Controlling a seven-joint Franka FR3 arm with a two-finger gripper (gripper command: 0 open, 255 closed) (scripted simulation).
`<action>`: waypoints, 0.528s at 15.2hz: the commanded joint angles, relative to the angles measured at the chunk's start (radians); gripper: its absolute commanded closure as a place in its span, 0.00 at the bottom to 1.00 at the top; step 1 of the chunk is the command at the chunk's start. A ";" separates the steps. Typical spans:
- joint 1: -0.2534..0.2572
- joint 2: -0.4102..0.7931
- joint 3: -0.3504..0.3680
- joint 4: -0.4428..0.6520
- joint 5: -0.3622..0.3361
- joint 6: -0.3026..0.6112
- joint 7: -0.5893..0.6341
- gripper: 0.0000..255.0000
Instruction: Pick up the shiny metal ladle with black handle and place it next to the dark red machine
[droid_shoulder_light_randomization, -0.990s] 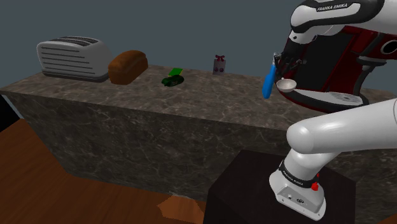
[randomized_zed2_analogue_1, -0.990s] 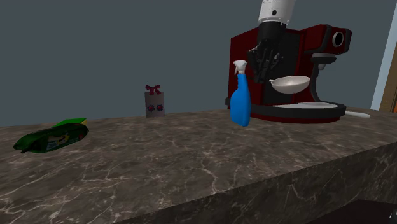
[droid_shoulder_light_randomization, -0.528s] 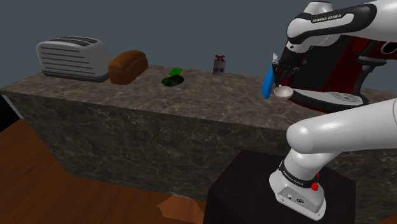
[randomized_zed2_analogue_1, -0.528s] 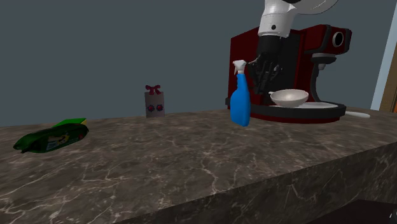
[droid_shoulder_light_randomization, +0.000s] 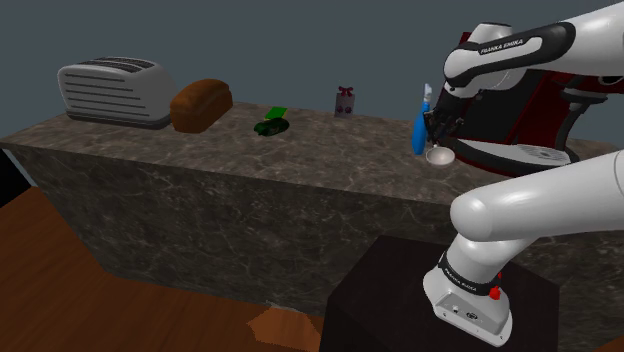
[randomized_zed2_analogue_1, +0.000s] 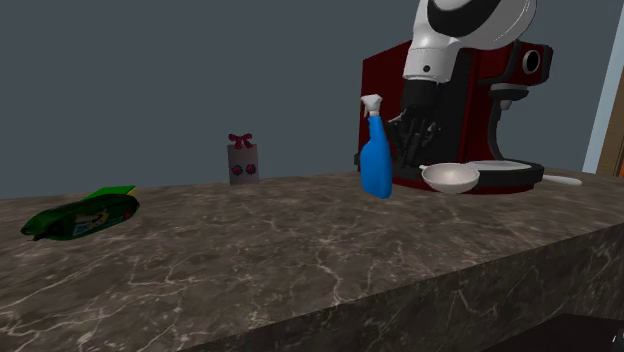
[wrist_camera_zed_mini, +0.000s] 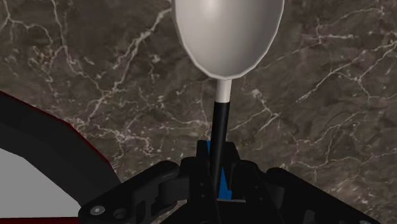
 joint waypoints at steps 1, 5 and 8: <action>-0.001 0.008 -0.005 -0.023 -0.003 0.032 -0.001 1.00; -0.002 0.032 -0.017 -0.063 -0.008 0.095 -0.005 1.00; -0.001 0.053 -0.026 -0.091 -0.010 0.144 -0.009 1.00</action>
